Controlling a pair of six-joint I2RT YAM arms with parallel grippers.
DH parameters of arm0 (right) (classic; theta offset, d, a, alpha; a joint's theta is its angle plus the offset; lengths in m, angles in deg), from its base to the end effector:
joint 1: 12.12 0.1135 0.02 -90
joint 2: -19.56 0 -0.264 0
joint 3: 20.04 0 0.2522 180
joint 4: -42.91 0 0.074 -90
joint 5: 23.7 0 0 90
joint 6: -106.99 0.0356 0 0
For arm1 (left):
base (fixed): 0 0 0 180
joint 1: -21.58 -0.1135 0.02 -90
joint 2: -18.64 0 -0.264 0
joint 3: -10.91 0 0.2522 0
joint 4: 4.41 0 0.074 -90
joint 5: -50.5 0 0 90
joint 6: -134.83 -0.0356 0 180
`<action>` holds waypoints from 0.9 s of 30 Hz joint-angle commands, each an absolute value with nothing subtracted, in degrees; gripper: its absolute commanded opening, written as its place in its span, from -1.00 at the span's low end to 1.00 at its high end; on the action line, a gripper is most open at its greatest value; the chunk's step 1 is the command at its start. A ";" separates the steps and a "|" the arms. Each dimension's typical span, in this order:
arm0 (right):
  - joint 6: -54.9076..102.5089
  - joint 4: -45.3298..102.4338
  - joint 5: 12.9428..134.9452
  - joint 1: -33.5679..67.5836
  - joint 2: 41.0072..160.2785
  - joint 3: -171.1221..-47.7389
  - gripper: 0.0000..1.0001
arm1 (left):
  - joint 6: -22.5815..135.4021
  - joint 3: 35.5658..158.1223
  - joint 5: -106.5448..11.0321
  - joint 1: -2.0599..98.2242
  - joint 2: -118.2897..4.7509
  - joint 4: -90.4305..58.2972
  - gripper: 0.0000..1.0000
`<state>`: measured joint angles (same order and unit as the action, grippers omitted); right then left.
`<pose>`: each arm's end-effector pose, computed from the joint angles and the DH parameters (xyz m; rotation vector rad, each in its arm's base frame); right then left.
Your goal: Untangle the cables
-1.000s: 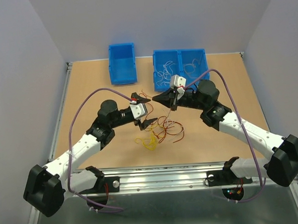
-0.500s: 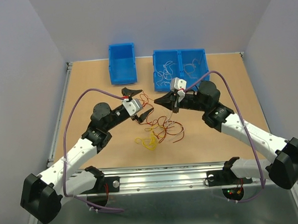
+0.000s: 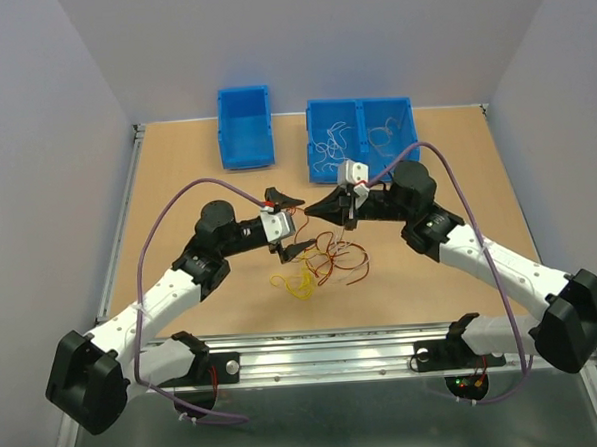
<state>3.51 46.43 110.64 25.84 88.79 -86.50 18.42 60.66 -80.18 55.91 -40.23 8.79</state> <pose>0.2037 0.1905 0.3495 -1.2215 1.0939 0.9291 0.1795 -0.1507 0.3067 1.2237 0.9534 -0.6399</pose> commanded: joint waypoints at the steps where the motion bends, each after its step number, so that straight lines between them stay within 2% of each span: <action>1: 4.24 49.80 113.06 25.94 91.63 -89.43 -0.99 | 16.44 62.73 -85.28 56.83 -41.48 7.58 0.94; 10: 4.24 55.33 111.83 25.85 95.24 -90.58 -0.99 | 15.65 65.19 -86.87 57.44 -46.05 4.68 0.93; 17: 8.37 61.84 102.70 25.85 95.41 -88.90 -0.99 | 17.41 66.07 -85.55 57.44 -48.77 5.74 0.87; 27: 1.78 62.19 105.15 25.85 95.59 -86.71 -0.99 | 16.35 66.16 -87.66 57.44 -46.23 3.28 0.87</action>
